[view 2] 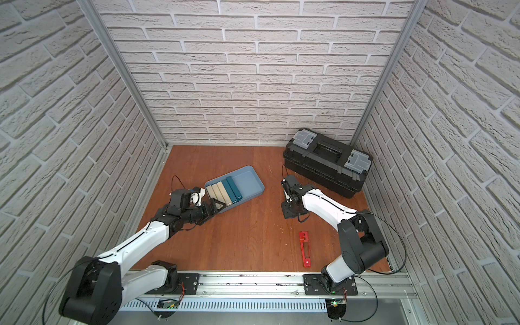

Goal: Put the pruning pliers into the storage box
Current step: Pick up the pruning pliers from the center of the board.

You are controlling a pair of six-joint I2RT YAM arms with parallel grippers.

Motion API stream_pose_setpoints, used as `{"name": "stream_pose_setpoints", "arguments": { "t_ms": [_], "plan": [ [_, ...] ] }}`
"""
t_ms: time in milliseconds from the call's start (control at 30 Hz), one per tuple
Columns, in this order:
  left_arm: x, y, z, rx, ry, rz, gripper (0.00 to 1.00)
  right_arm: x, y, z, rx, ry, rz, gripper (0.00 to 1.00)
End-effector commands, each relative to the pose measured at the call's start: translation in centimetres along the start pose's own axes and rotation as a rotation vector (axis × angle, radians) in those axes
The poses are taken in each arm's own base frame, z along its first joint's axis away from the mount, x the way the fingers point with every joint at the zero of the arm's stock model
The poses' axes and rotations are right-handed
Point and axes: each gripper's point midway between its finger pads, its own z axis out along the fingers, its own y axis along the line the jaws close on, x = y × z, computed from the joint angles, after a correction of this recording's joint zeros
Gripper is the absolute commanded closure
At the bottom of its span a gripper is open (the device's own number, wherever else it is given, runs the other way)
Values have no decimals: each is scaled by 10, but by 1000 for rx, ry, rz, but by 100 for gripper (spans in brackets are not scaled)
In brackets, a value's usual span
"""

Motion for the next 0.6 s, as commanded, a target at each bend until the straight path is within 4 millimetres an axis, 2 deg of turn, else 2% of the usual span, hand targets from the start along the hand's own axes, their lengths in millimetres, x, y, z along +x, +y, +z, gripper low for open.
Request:
{"name": "stream_pose_setpoints", "arguments": {
  "t_ms": [0,200,567],
  "plan": [
    [4,2,0,-1,-1,2,2,-6,-1,9,-11,3,7,41],
    [1,-4,0,18,-17,9,2,-11,0,16,-25,20,1,47],
    [-1,-6,2,17,-17,9,2,-17,-5,25,-25,40,-7,50]
  ]
}}
